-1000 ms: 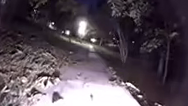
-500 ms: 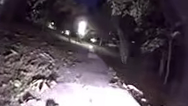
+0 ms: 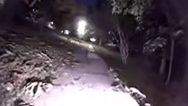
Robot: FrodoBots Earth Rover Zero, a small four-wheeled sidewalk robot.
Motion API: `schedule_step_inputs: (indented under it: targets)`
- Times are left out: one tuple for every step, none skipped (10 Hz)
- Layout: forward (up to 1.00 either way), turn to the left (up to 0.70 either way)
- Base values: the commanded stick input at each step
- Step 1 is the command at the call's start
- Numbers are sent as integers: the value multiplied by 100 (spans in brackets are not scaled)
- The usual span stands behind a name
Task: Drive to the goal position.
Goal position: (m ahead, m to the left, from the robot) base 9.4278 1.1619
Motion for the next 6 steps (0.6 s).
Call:
schedule_step_inputs:
  targets:
    - [30, 0]
    - [30, 0]
    - [30, 0]
    - [30, 0]
    - [30, 0]
    - [30, 0]
